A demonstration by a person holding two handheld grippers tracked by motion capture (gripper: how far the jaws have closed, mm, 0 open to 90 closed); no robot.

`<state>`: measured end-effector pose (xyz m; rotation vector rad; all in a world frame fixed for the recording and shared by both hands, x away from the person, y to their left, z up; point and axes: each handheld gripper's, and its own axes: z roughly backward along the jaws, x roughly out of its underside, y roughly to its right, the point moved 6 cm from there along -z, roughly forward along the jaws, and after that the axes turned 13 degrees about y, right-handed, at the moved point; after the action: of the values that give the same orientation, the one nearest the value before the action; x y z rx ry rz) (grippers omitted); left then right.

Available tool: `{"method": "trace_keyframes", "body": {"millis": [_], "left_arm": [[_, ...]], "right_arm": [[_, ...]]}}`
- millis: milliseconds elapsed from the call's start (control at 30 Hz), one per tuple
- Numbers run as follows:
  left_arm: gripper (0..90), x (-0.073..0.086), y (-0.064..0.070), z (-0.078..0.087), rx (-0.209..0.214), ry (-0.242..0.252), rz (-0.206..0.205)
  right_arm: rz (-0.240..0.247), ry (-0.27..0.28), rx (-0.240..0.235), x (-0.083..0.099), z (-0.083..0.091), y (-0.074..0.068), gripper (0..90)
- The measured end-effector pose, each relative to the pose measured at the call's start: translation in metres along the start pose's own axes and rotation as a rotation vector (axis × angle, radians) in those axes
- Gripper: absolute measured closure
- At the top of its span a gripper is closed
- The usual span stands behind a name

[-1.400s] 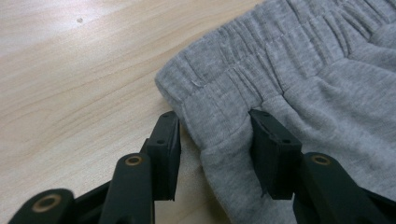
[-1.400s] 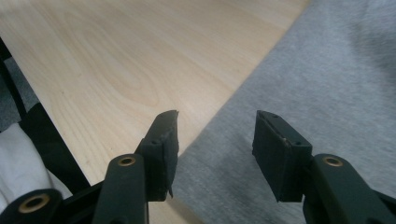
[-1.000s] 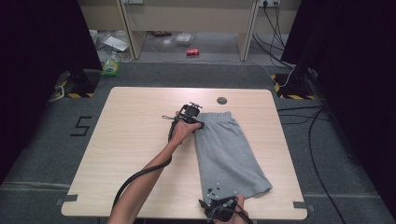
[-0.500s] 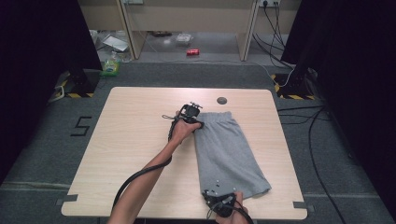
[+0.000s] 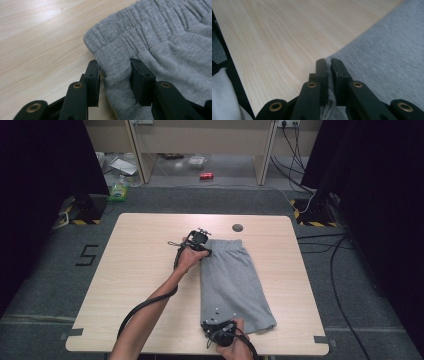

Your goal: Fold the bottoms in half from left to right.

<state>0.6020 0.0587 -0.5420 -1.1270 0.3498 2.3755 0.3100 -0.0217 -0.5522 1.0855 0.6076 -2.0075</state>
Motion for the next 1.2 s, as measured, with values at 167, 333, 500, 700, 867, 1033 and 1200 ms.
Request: {"method": "trace_keyframes", "body": {"millis": [167,333,500,700,867,1033,1200], "left_arm": [[61.2,0.005,-0.014,0.007,-0.011,-0.006,0.004],[61.2,0.011,-0.030,0.015,-0.018,-0.013,0.003],[61.2,0.019,-0.048,0.025,-0.022,-0.009,0.027],[61.3,0.025,-0.061,0.032,-0.020,-0.009,0.040],[61.3,0.029,-0.066,0.036,-0.012,-0.013,0.039],[60.9,0.032,-0.069,0.038,-0.002,-0.006,0.052],[60.4,0.032,-0.069,0.038,-0.008,-0.004,0.046]], "right_arm": [[0.025,-0.002,-0.033,-0.010,-0.018,-0.011,84.8],[0.034,-0.001,-0.063,-0.018,-0.032,-0.022,84.8],[0.029,0.003,-0.081,-0.023,-0.041,-0.029,84.8],[0.012,0.001,-0.114,-0.030,-0.056,-0.042,84.7],[0.032,0.008,-0.145,-0.038,-0.070,-0.053,84.7],[0.039,0.015,-0.172,-0.043,-0.081,-0.065,84.4],[0.013,0.027,-0.175,-0.046,-0.080,-0.066,79.0]]}}
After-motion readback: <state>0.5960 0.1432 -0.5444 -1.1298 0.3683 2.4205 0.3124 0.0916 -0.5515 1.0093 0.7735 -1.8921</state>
